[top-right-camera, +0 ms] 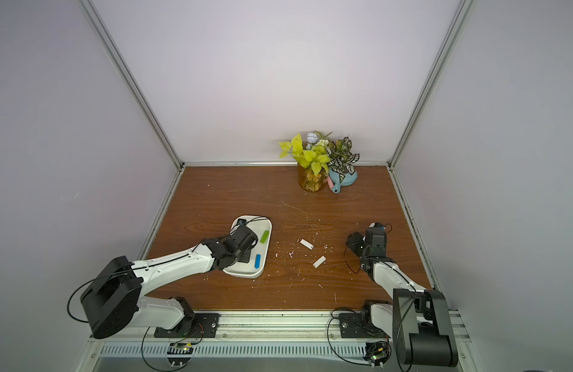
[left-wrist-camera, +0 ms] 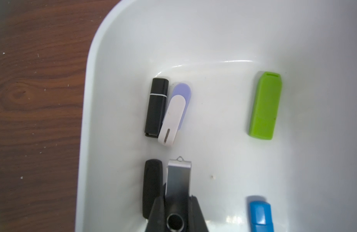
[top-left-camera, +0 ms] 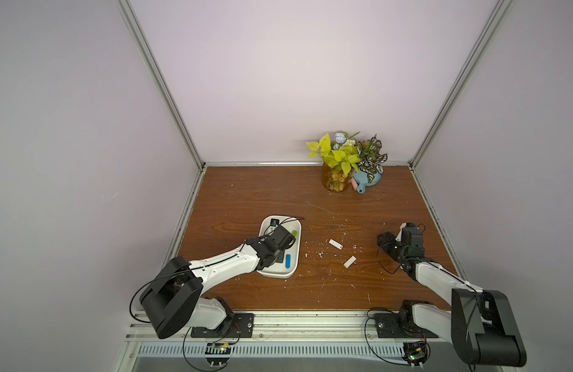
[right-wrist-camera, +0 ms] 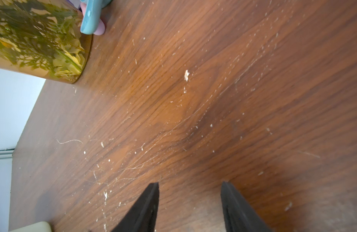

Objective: Put the usb flash drive into the storage box
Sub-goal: Place the USB flash in the storage box.

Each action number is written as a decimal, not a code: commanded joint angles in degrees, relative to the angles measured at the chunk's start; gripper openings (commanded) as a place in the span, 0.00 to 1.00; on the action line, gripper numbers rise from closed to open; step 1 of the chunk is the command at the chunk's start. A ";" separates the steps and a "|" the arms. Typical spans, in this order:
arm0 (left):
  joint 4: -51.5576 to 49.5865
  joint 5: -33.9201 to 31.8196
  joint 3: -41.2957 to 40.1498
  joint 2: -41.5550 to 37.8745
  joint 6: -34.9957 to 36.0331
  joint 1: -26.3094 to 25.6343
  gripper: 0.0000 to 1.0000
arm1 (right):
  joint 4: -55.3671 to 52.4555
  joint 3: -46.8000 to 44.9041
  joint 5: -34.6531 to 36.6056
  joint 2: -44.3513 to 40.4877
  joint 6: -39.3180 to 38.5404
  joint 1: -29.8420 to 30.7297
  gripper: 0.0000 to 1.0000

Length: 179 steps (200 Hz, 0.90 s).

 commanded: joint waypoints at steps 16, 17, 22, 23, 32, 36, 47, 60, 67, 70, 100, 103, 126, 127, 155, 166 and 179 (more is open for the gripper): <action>-0.02 0.75 2.82 3.14 0.66 1.74 0.00 | 1.59 2.17 -0.79 0.58 0.75 0.03 0.56; 0.03 0.72 2.81 3.17 0.65 1.74 0.00 | 1.58 2.26 -0.79 0.62 0.77 0.03 0.56; 0.16 0.79 2.93 3.43 0.63 1.82 0.00 | 1.62 2.31 -0.75 0.74 0.78 0.05 0.56; 0.17 0.79 2.91 3.49 0.63 1.82 0.00 | 1.60 2.28 -0.73 0.74 0.78 0.08 0.56; 0.10 0.55 3.05 3.93 0.63 1.84 0.00 | 1.55 2.42 -0.57 0.83 0.77 0.03 0.56; 0.00 0.37 3.00 4.09 0.63 1.93 0.00 | 1.49 2.35 -0.49 0.90 0.68 0.03 0.56; -0.02 -0.18 2.82 4.36 0.30 2.07 0.00 | 1.55 2.43 -0.35 0.96 0.69 0.03 0.56; 0.22 0.18 2.41 4.91 0.38 2.35 0.00 | 1.45 2.52 -0.35 1.09 0.56 0.03 0.56; 0.15 0.15 2.31 5.25 0.24 2.35 0.00 | 1.32 2.69 -0.35 1.18 0.52 0.03 0.56; 0.15 0.12 2.21 5.41 0.12 2.42 0.00 | 1.31 2.64 -0.29 1.16 0.52 0.03 0.56; 0.47 0.50 1.67 6.84 0.11 2.36 0.00 | 1.42 2.81 -0.23 1.65 0.47 0.03 0.56; 0.45 0.58 1.67 7.08 0.09 2.35 0.00 | 1.40 2.82 -0.30 1.66 0.51 0.03 0.56; -0.14 0.95 2.21 8.08 0.18 2.42 0.02 | 1.47 2.78 -0.52 1.98 0.52 0.03 0.56; -0.20 0.95 2.21 8.05 0.19 2.42 0.02 | 1.52 2.83 -0.53 1.98 0.52 0.03 0.56; -1.18 0.70 2.49 8.17 -0.07 2.36 0.09 | 1.49 2.85 -0.69 2.08 0.50 0.05 0.56; -2.04 0.92 2.79 8.52 -0.09 2.35 0.18 | 1.49 2.83 -0.71 2.13 0.52 0.02 0.56; -2.19 1.79 2.97 8.63 -0.07 2.36 0.22 | 1.49 2.83 -0.71 2.02 0.52 0.03 0.56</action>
